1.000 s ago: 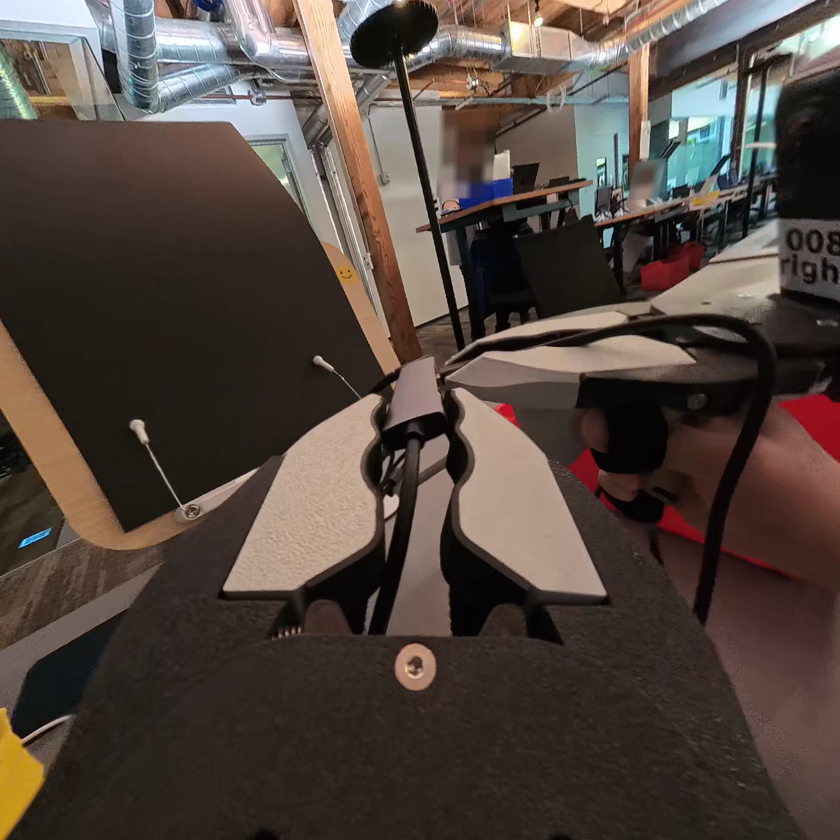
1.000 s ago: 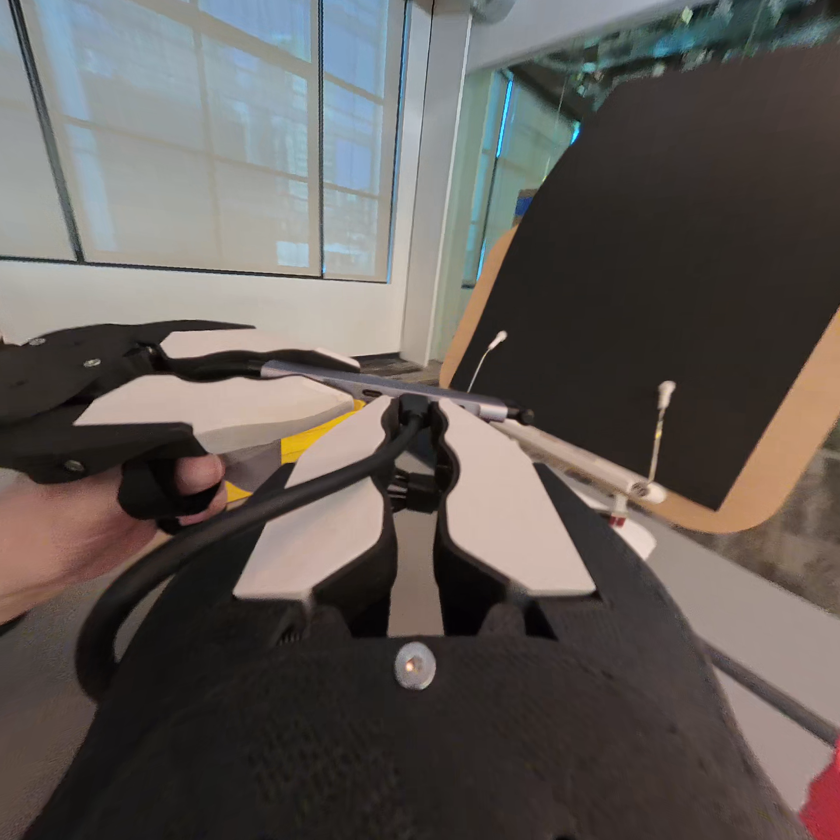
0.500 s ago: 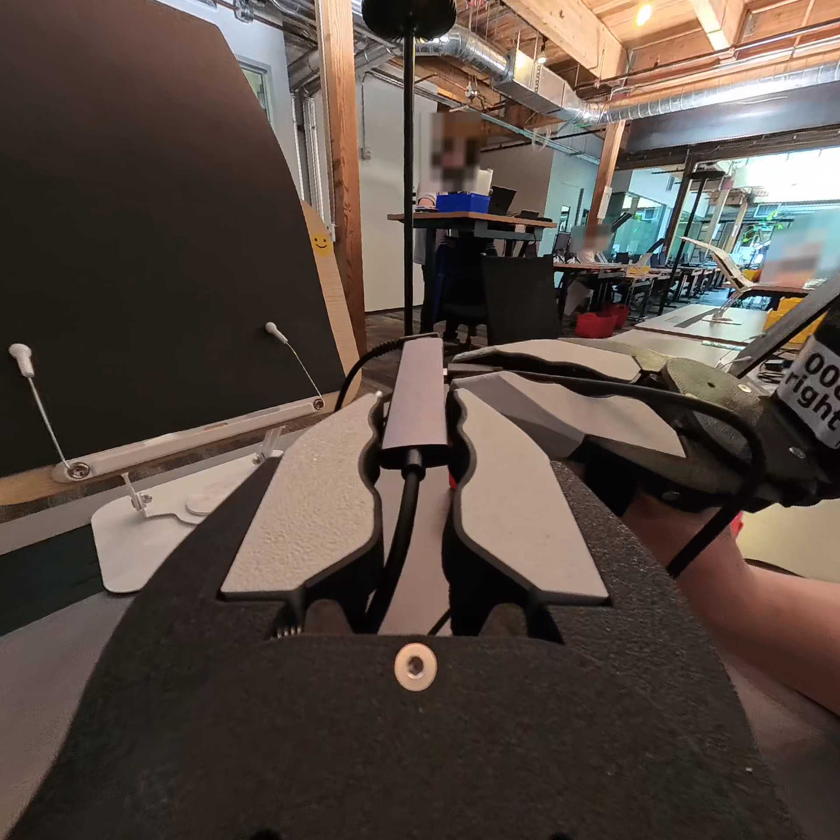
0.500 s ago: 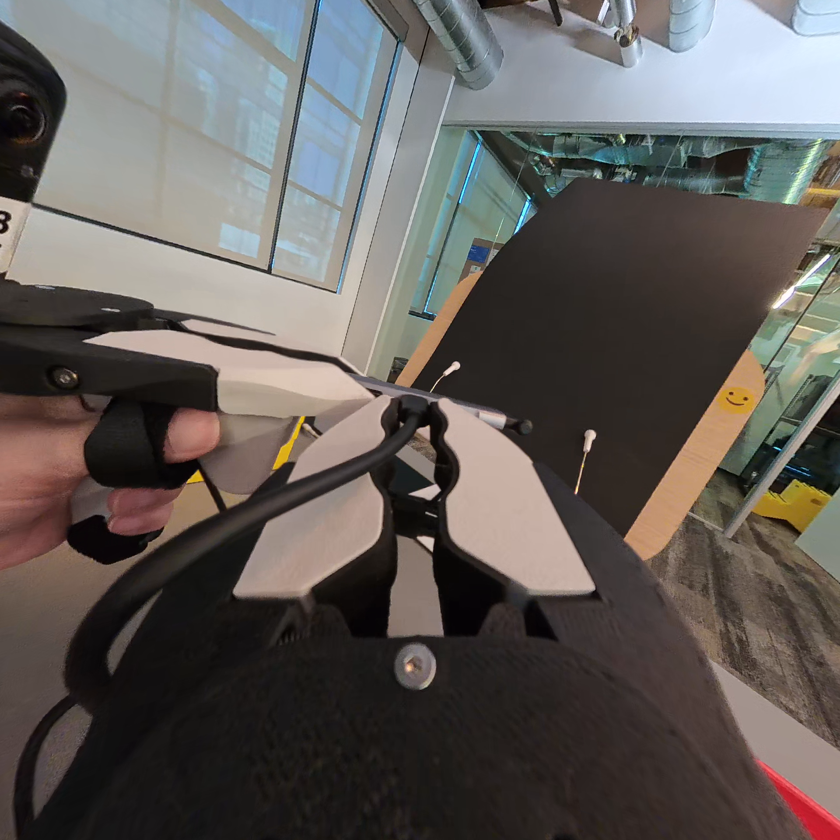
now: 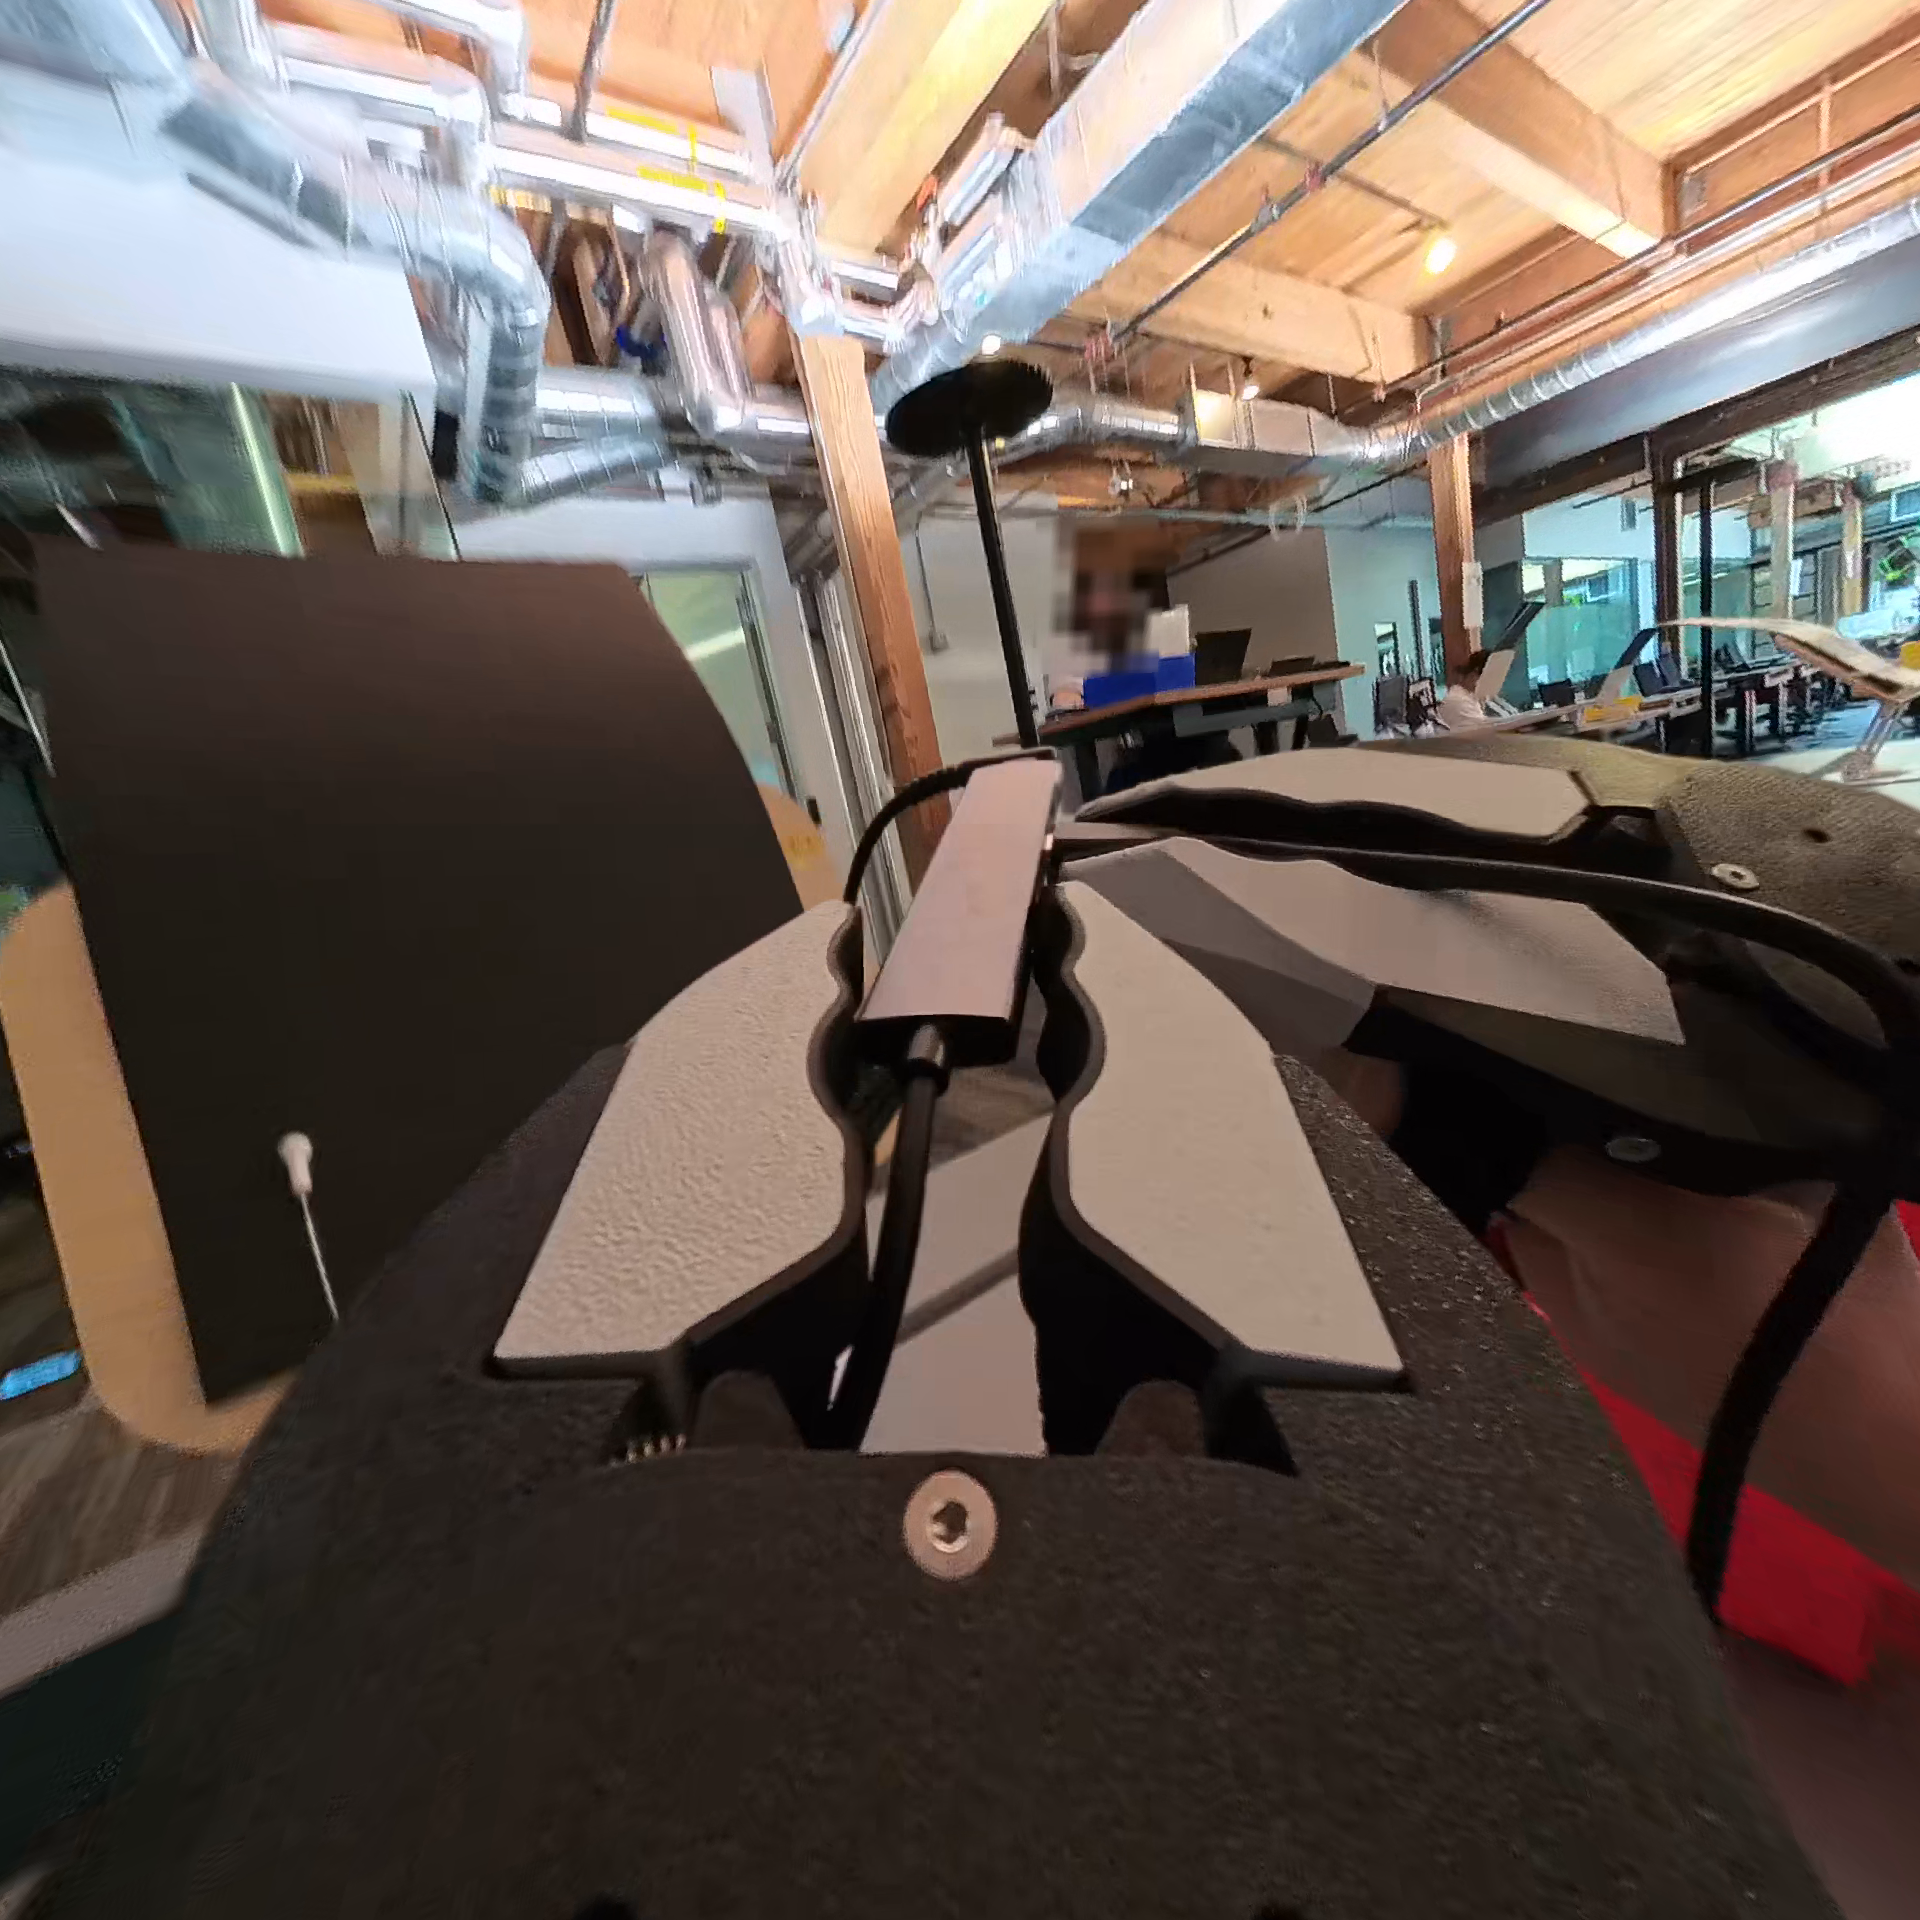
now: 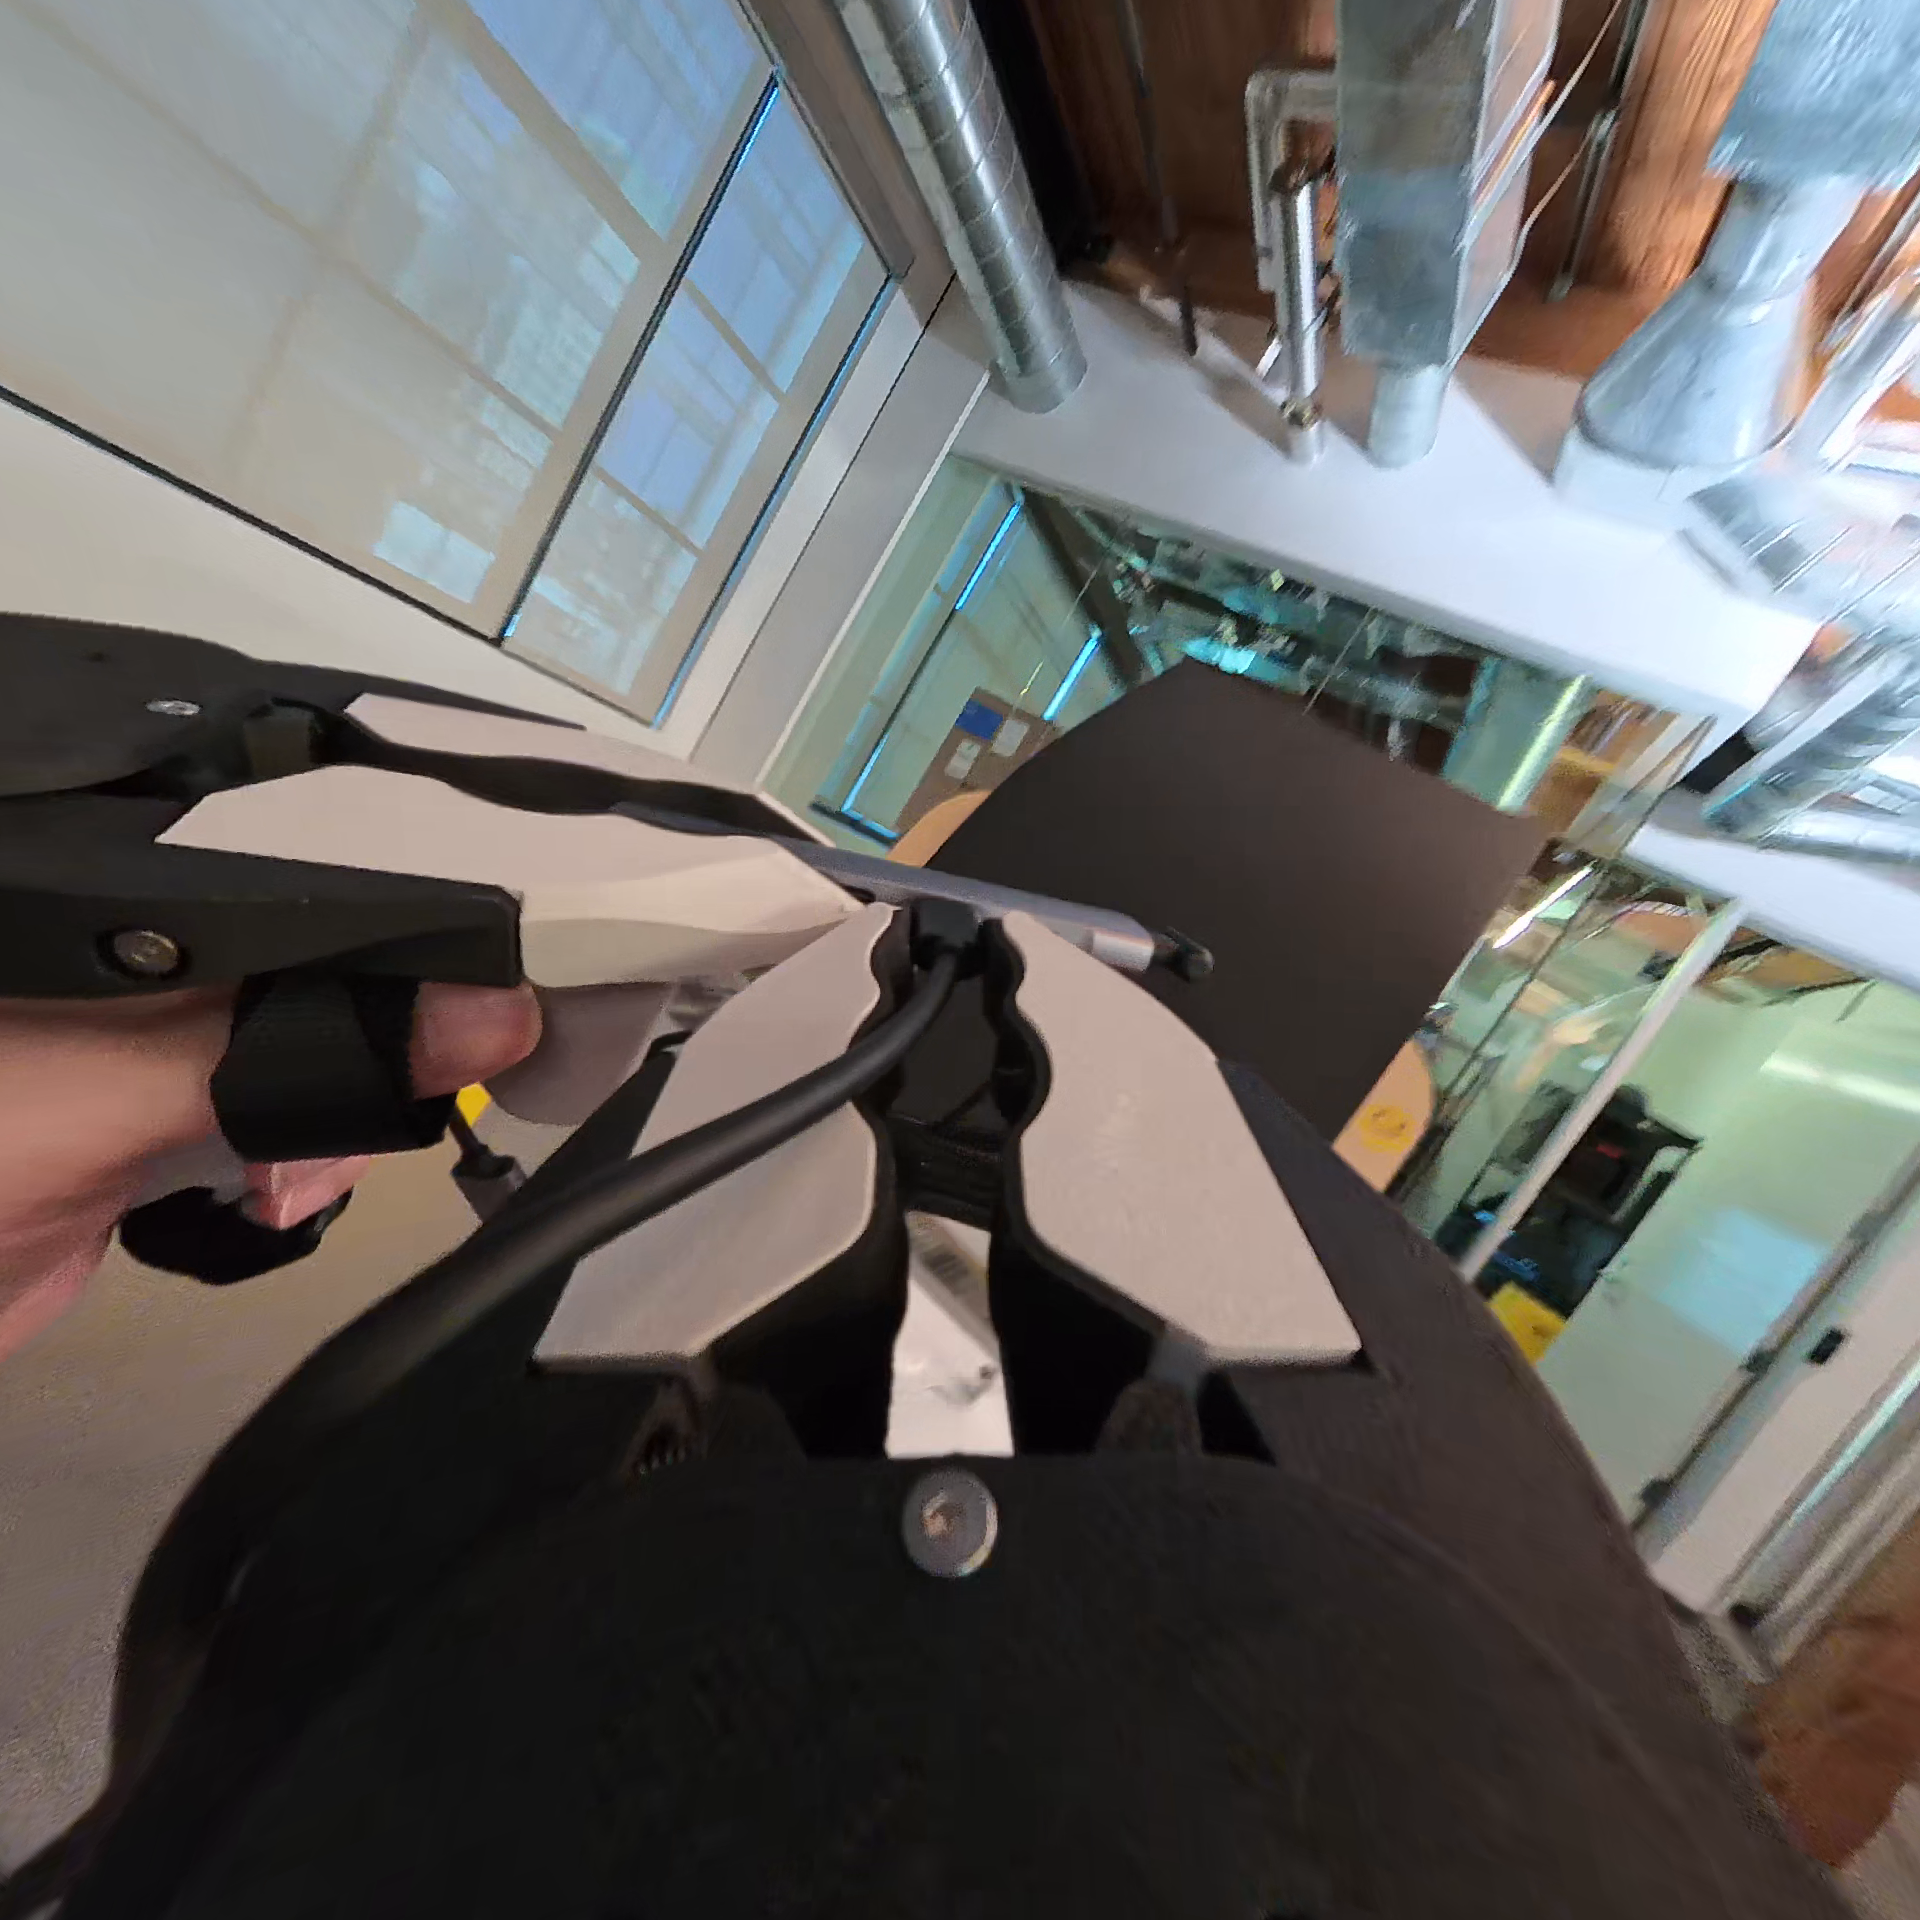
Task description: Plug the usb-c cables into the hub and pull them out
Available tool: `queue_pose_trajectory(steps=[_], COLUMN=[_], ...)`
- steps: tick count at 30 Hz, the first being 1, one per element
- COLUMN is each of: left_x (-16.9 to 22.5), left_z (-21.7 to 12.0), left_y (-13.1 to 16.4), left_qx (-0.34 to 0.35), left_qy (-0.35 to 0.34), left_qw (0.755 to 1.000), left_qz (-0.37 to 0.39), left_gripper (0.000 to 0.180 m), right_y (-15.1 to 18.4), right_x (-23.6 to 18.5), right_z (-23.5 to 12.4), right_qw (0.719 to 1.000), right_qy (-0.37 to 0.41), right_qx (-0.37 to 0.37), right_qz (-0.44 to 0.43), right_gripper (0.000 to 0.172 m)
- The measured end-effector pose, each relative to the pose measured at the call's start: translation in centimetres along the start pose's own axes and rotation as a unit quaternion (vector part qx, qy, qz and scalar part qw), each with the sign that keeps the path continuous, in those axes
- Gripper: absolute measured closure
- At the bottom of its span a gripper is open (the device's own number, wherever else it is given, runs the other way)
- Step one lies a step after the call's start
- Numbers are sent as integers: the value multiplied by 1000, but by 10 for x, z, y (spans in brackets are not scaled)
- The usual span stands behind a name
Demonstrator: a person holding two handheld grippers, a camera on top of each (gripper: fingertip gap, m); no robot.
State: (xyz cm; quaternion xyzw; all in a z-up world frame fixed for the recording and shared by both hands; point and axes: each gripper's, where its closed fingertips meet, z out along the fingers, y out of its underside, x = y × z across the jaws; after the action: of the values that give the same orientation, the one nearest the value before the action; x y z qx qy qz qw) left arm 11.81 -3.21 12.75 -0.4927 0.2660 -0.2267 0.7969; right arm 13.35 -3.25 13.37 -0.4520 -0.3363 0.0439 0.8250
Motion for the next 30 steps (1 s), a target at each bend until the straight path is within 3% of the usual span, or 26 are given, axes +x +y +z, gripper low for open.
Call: queue_pose_trajectory(steps=[6,10,16,23,24,26,27,29,30], left_x=[16,15,16,9,7,-54,-79,-82,-87], left_z=[20,17,20,24,25,17,10,3,-1], left_y=[-30,-37,-35,-25,-25,-14,-8,-22,-23], left_qx=[21,52,44,25,21,0,3,57,54], left_qy=[47,71,108,92,80,-117,-141,-8,0], left_qw=[999,995,993,995,997,993,990,989,989], left_qz=[-17,-44,-32,-17,-8,31,-5,-135,-137], left_gripper=[149,150,152,151,151,156,156,157,157], right_y=[-28,-37,-36,-23,-22,-40,-49,-44,-38], right_x=[29,28,28,29,30,22,21,26,26], right_z=[-12,-11,-11,-4,-3,-10,-14,-12,-9], right_qw=[997,998,999,998,998,997,993,992,997], right_qy=[59,45,-4,20,31,39,56,66,40], right_qx=[13,10,2,-25,-29,20,30,11,6], right_qz=[-50,-50,-46,-49,-54,-71,-100,-103,-64], right_gripper=[159,159,159,159,159,159,159,158,158])
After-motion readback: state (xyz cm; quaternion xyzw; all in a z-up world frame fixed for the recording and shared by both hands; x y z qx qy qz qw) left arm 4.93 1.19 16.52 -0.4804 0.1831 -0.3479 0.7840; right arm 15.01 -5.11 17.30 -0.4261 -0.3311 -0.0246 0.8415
